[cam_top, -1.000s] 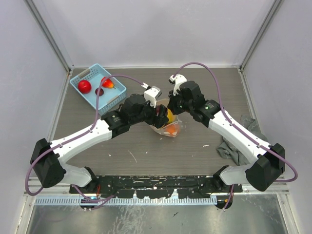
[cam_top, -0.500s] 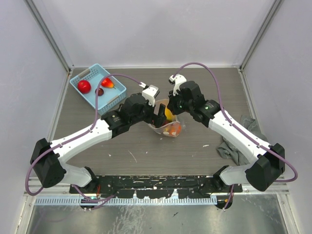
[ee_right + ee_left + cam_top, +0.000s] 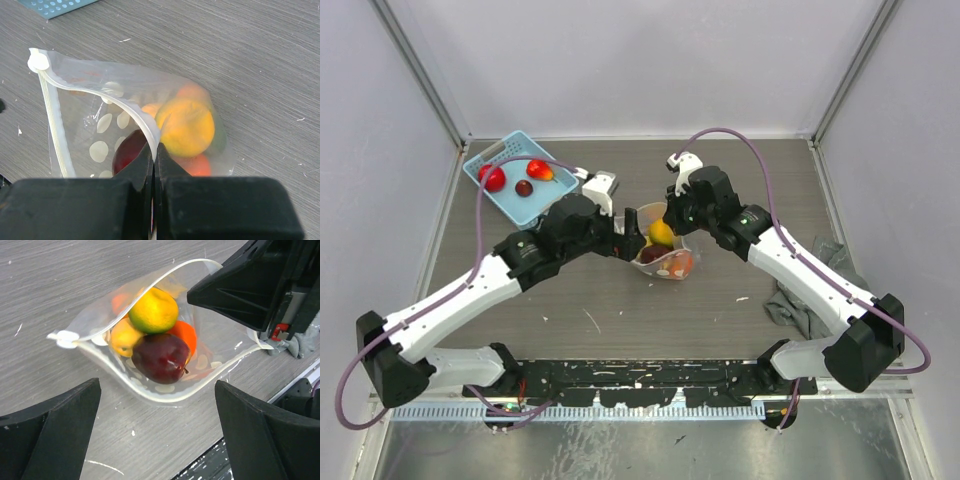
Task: Place the food in the zip-top bag and seal the zipper
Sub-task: Pick up the fake fruit from the bin.
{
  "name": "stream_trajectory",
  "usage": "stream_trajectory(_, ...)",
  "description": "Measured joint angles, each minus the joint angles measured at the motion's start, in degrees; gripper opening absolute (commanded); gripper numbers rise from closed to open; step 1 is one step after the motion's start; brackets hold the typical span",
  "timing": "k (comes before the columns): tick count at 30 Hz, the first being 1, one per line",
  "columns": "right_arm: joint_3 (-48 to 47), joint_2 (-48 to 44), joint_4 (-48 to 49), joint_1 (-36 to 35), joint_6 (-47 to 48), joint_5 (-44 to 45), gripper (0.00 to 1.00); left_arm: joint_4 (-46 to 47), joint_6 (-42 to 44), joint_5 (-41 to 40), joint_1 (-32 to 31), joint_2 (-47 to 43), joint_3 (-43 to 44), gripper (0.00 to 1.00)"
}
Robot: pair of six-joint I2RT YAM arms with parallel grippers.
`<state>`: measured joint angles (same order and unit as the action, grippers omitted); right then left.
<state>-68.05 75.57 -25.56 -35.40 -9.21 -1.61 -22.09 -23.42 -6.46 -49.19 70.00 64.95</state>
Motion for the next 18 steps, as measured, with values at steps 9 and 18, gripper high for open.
stream_trajectory(9, 0.33, 0.0, 0.7, 0.0, 0.0, 0.0, 0.01, -13.42, -6.03, -6.86, 1.14, -3.91, 3.54, 0.99)
stream_trajectory(18, 2.89, -1.36, 2.47, 0.0, 0.11, 1.2, 0.01, -19.67, -9.07, -2.6, 15.67, -3.52, 4.96, 0.99)
